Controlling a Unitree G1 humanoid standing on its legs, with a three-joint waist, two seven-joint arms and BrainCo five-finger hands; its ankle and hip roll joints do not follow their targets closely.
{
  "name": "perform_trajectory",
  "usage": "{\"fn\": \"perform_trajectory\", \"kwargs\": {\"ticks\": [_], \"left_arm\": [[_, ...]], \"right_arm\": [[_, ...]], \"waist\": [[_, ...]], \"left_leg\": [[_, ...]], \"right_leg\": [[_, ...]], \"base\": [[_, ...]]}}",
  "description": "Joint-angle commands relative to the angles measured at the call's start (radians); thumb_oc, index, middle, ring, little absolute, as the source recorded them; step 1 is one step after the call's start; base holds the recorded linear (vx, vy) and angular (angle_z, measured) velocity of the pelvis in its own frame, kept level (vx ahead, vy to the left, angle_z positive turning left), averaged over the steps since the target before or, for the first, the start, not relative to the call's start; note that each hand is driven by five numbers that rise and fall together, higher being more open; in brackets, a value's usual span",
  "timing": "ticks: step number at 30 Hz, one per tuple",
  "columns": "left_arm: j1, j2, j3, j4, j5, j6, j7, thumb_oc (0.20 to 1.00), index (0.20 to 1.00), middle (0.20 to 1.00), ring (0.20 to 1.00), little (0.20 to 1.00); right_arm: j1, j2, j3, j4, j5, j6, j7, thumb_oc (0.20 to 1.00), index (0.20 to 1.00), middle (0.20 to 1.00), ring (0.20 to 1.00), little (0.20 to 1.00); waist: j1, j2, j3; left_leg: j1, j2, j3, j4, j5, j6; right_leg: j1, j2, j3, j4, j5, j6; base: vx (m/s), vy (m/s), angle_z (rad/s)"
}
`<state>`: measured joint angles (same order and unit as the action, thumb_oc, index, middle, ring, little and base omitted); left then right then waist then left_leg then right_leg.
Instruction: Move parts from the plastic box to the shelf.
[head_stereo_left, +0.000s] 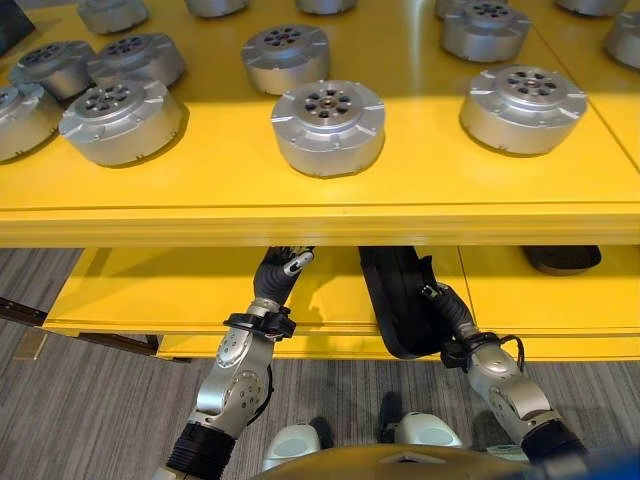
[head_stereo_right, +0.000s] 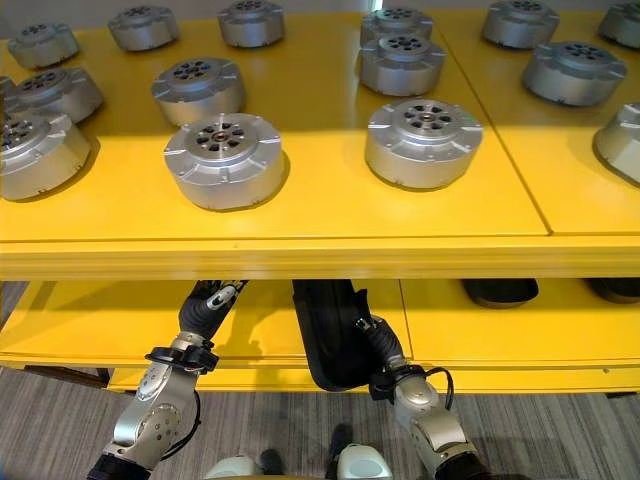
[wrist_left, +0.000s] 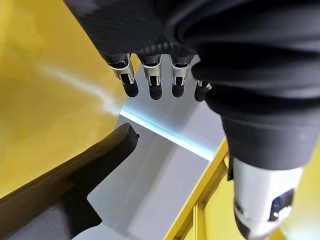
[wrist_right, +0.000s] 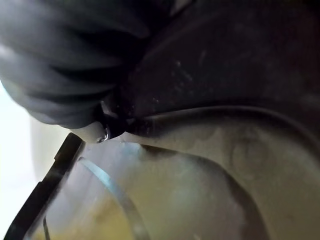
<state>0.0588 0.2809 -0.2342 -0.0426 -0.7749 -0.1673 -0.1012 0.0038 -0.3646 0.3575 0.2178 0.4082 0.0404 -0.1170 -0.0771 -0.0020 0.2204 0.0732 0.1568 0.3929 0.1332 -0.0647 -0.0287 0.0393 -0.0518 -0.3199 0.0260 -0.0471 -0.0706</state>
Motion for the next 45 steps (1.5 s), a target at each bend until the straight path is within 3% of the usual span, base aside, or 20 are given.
{"fn": "perform_trajectory", "kwargs": {"ticks": [1,3,5,6,9,14,17,22,23,26,30,37,45], "left_arm": [[-0.017,0.003,0.004,-0.019,-0.028,-0.07,-0.004,1.0,1.0,1.0,1.0,1.0],[-0.016,0.003,0.006,-0.015,-0.031,-0.071,-0.017,1.0,1.0,1.0,1.0,1.0],[-0.027,0.01,0.001,-0.006,-0.006,-0.085,-0.027,1.0,1.0,1.0,1.0,1.0],[-0.061,0.026,-0.016,0.007,0.072,-0.114,0.018,1.0,1.0,1.0,1.0,1.0],[-0.078,0.03,-0.031,0.011,0.033,-0.096,0.02,1.0,1.0,1.0,1.0,1.0],[-0.074,0.038,-0.049,0.003,0.063,-0.084,0.032,1.0,1.0,1.0,1.0,1.0],[-0.069,0.046,-0.05,-0.01,0.062,-0.071,0.055,1.0,1.0,1.0,1.0,1.0],[-0.086,0.051,-0.045,-0.021,0.025,-0.076,0.109,1.0,1.0,1.0,1.0,1.0],[-0.109,0.055,-0.044,-0.036,0.036,-0.075,0.103,1.0,1.0,1.0,1.0,1.0],[-0.134,0.055,-0.051,-0.044,0.051,-0.091,0.082,1.0,1.0,1.0,1.0,1.0],[-0.168,0.064,-0.059,-0.06,0.055,-0.105,0.079,1.0,1.0,1.0,1.0,1.0],[-0.205,0.068,-0.073,-0.047,0.052,-0.065,0.084,1.0,1.0,1.0,1.0,1.0],[-0.267,0.088,-0.104,-0.053,0.037,-0.029,0.088,1.0,1.0,1.0,1.0,1.0]], "right_arm": [[-0.047,0.004,-0.028,-0.056,-0.002,-0.053,0.02,0.2,0.2,0.2,0.2,0.2],[-0.047,-0.004,-0.027,-0.057,-0.008,-0.056,0.03,0.2,0.2,0.2,0.2,0.2],[-0.05,-0.016,-0.029,-0.057,-0.008,-0.056,0.025,0.2,0.2,0.2,0.2,0.2],[-0.05,-0.015,-0.038,-0.042,0.004,-0.062,0.003,0.2,0.2,0.2,0.2,0.2],[-0.047,-0.007,-0.048,-0.027,0.008,-0.059,-0.006,0.2,0.2,0.2,0.2,0.2],[-0.033,0.013,-0.061,-0.024,0.001,-0.03,-0.019,0.2,0.2,0.2,0.2,0.2],[-0.041,0.024,-0.061,-0.024,-0.005,-0.032,-0.038,0.2,0.2,0.2,0.2,0.2],[-0.086,0.03,-0.068,-0.031,0.003,-0.037,-0.096,0.2,0.2,0.2,0.2,0.2],[-0.118,0.025,-0.083,-0.036,-0.005,-0.041,-0.095,0.2,0.2,0.2,0.2,0.2],[-0.14,0.013,-0.089,-0.037,-0.006,-0.036,-0.1,0.2,0.2,0.2,0.2,0.2],[-0.185,0.001,-0.097,-0.013,-0.028,-0.031,-0.115,0.2,0.2,0.2,0.2,0.2],[-0.251,-0.034,-0.124,0.043,-0.015,-0.014,-0.13,0.2,0.2,0.2,0.2,0.2],[-0.408,-0.11,-0.18,0.115,-0.032,0.037,-0.181,0.2,0.2,0.2,0.2,0.2]], "waist": [[-0.018,-0.004,-0.032],[-0.021,0.0,-0.035],[-0.033,0.011,-0.037],[-0.048,0.025,-0.04],[-0.054,0.027,-0.043],[-0.053,0.021,-0.043],[-0.04,0.016,-0.033],[-0.021,0.008,0.011],[-0.007,0.003,0.045],[0.002,0.002,0.079],[0.012,-0.01,0.124],[0.017,-0.028,0.155],[0.02,-0.025,0.209]], "left_leg": [[0.038,0.096,-0.019,-0.063,0.167,-0.072],[0.043,0.128,-0.035,-0.073,0.198,-0.085],[0.048,0.131,-0.016,-0.075,0.181,-0.078],[0.064,0.103,0.013,-0.092,0.133,-0.063],[0.075,0.073,0.015,-0.096,0.082,-0.043],[0.095,0.045,-0.004,-0.097,0.04,-0.026],[0.076,0.019,-0.006,-0.107,0.041,-0.003],[0.031,-0.007,-0.018,-0.101,0.022,0.008],[-0.019,-0.007,-0.012,-0.061,0.014,0.01],[-0.056,-0.001,0.003,-0.017,0.008,0.009],[-0.111,0.041,0.045,0.088,-0.017,0.006],[-0.156,0.077,0.05,0.21,-0.068,0.017],[-0.221,0.107,0.049,0.313,-0.103,0.022]], "right_leg": [[0.045,-0.043,0.046,0.093,-0.057,0.078],[0.04,-0.056,0.052,0.11,-0.067,0.078],[0.03,-0.076,0.047,0.144,-0.084,0.079],[0.022,-0.09,0.043,0.179,-0.093,0.087],[0.024,-0.102,0.053,0.189,-0.09,0.098],[0.036,-0.119,0.08,0.157,-0.057,0.125],[0.014,-0.118,0.079,0.133,-0.02,0.136],[-0.041,-0.13,0.072,0.143,-0.016,0.166],[-0.077,-0.135,0.063,0.162,-0.018,0.166],[-0.102,-0.137,0.05,0.188,-0.027,0.159],[-0.14,-0.144,0.024,0.254,-0.055,0.143],[-0.177,-0.134,0.031,0.344,-0.085,0.126],[-0.254,-0.15,0.033,0.449,-0.106,0.118]], "base": [[0.03,0.203,0.03],[0.02,0.209,-0.07],[0.01,0.363,-0.33],[0.02,0.394,-0.13],[0.06,0.264,0.29],[0.08,0.156,0.24],[-0.05,0.049,0.04],[-0.14,0.019,-0.01],[-0.29,-0.022,0.01],[-0.23,-0.013,0.02],[-0.14,-0.031,-0.09],[-0.02,-0.055,-0.15],[-0.08,-0.008,-0.08]]}}
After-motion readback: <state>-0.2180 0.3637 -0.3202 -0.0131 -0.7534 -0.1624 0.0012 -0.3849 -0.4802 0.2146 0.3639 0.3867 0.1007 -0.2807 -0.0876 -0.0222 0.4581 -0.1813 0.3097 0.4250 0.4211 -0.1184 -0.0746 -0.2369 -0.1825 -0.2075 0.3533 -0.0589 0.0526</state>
